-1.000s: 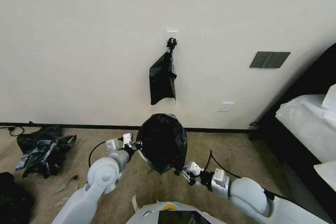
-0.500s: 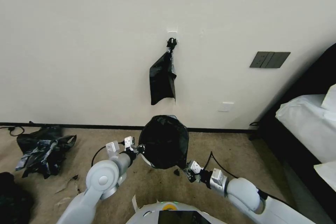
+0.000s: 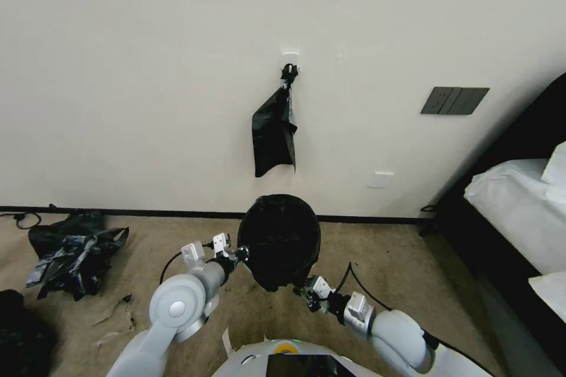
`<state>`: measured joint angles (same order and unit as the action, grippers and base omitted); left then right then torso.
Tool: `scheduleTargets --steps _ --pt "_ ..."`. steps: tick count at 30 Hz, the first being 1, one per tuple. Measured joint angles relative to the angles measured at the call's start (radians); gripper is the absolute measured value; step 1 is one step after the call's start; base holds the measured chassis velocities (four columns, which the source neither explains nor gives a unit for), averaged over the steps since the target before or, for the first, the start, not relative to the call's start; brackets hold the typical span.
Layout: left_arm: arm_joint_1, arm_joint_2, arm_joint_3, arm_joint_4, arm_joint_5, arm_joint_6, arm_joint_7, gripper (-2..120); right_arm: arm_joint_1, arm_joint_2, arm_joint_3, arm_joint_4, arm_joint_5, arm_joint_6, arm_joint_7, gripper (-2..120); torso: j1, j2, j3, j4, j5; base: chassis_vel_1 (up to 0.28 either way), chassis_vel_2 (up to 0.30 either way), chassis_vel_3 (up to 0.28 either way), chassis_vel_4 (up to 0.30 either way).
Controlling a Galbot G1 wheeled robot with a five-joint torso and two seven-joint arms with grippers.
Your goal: Place a trash bag onto the trash bin.
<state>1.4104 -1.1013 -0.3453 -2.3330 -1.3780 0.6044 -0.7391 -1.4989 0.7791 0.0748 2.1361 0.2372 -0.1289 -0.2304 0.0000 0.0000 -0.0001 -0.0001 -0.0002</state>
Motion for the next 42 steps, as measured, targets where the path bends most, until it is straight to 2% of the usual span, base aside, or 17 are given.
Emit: scheduleTargets --steps 10,21,24,25,29,30,32,33,35,37,39,40,42 --pt "0.007 0.007 0.005 -0.006 0.000 0.000 -0.006 0 0.012 0.036 -0.004 -0.112 -0.056 0.013 0.025 0 0.000 0.000 0.000 0.0001 0.0002 0.000 0.000 0.000 0.000" --pt "-0.004 0.001 0.006 0.010 0.002 -0.001 -0.007 0 -0.026 0.025 0.023 -0.062 -0.054 0.032 0.025 0 0.000 0.000 0.000 0.0000 0.0001 0.000 0.000 0.000 0.000" --pt "-0.008 -0.001 0.004 0.021 0.004 -0.005 -0.007 0 -0.038 0.025 0.031 -0.049 -0.052 0.043 0.026 5 0.000 0.000 0.000 0.0001 0.0001 0.000 0.000 0.000 0.000" --pt "-0.014 -0.001 0.003 0.028 0.004 -0.009 -0.007 0 -0.048 0.025 0.039 -0.042 -0.051 0.051 0.026 12 0.000 0.000 0.000 0.0002 0.0002 0.000 0.000 0.000 0.000" --pt "-0.033 -0.001 0.000 0.043 0.004 -0.014 -0.007 0 -0.068 0.023 0.053 -0.037 -0.051 0.066 0.027 22 0.000 0.000 0.000 0.0000 0.0001 0.000 0.000 0.000 0.000" --pt "-0.048 -0.001 -0.005 0.057 0.003 -0.018 -0.007 0 -0.083 0.023 0.065 -0.036 -0.052 0.080 0.026 30 0.000 0.000 0.000 0.0000 0.0001 0.000 0.000 0.000 0.000" --pt "-0.065 0.001 -0.011 0.077 0.002 -0.023 -0.006 0 -0.104 0.025 0.082 -0.037 -0.053 0.102 0.025 39 0.000 0.000 0.000 0.0000 0.0001 0.000 0.000 0.000 0.000" --pt "-0.065 0.001 -0.011 0.077 0.002 -0.023 -0.006 0 -0.104 0.025 0.082 -0.037 -0.053 0.102 0.025 39 0.000 0.000 0.000 0.0000 0.0001 0.000 0.000 0.000 0.000" --pt "-0.079 0.005 -0.018 0.101 0.001 -0.031 -0.004 0 -0.129 0.026 0.102 -0.034 -0.054 0.126 0.019 52 0.000 0.000 0.000 0.0000 0.0002 0.000 0.000 0.000 0.000" --pt "-0.083 0.006 -0.020 0.110 0.001 -0.035 -0.004 0 -0.140 0.026 0.112 -0.030 -0.056 0.138 0.013 54 0.000 0.000 0.000 0.0000 0.0002 0.000 0.000 0.000 0.000" --pt "-0.094 0.007 -0.023 0.130 0.001 -0.041 -0.004 0 -0.162 0.023 0.130 -0.028 -0.076 0.170 -0.007 65 0.000 0.000 0.000 0.0000 0.0001 0.000 0.000 0.000 0.000" --pt "-0.094 0.007 -0.023 0.130 0.001 -0.041 -0.004 0 -0.162 0.023 0.130 -0.028 -0.076 0.170 -0.007 65 0.000 0.000 0.000 0.0000 0.0001 0.000 0.000 0.000 0.000" --pt "-0.100 0.006 -0.024 0.141 0.002 -0.044 -0.004 0 -0.173 0.021 0.139 -0.029 -0.090 0.192 -0.016 73 0.000 0.000 0.000 0.0000 0.0002 0.000 0.000 0.000 0.000"
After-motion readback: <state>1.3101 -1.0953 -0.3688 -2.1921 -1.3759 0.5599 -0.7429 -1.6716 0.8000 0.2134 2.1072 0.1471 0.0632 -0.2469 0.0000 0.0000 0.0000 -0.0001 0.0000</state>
